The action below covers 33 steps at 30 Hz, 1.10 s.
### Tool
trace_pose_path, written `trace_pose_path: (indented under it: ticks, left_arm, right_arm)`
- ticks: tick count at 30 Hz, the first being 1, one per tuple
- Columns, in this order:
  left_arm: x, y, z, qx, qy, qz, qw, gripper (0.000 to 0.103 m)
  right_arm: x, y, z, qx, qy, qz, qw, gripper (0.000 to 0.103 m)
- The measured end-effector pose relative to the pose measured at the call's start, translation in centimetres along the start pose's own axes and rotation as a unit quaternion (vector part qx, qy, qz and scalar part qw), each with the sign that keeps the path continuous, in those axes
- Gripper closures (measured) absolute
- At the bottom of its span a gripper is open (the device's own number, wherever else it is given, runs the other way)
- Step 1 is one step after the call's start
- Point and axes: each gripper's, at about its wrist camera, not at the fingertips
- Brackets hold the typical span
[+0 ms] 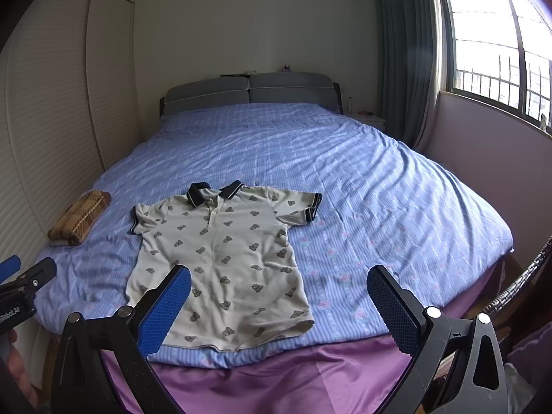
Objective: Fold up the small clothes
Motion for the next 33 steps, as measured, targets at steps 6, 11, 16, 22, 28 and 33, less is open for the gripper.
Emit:
trace_pose_path:
  ticks: [6, 11, 16, 22, 28, 33]
  left_arm:
    - [-0.1, 0.0, 0.0, 0.000, 0.000, 0.001, 1.0000, 0.000]
    - [0.0, 0.0, 0.0, 0.000, -0.001, 0.000, 1.0000, 0.000]
    - [0.1, 0.0, 0.0, 0.000, -0.001, 0.000, 1.0000, 0.000]
    - [0.1, 0.0, 0.0, 0.000, -0.001, 0.000, 1.0000, 0.000]
    - [0.1, -0.5, 0.1, -0.002, -0.002, -0.002, 1.0000, 0.000]
    - [1.0, -1.6, 1.1, -0.008, 0.001, 0.002, 1.0000, 0.000]
  right_arm:
    - [0.0, 0.0, 0.0, 0.000, -0.001, 0.000, 1.000, 0.000]
    - [0.0, 0.1, 0.0, 0.001, 0.000, 0.000, 1.000, 0.000]
    - [0.0, 0.1, 0.0, 0.001, 0.000, 0.000, 1.000, 0.000]
    - [-0.1, 0.2, 0.1, 0.001, 0.000, 0.000, 1.000, 0.000]
    - [0.2, -0.1, 0.0, -0.001, 0.002, 0.004, 1.000, 0.000]
    - [0.7, -0.6, 0.9, -0.009, 0.003, 0.012, 1.000, 0.000]
Point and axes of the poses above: each gripper's, at about its wrist camera, not at the fingertips, and z roughly the way its jaws point, x to its right, y to its underside, and after that the axes turned 9 degrees about -x, right-handed
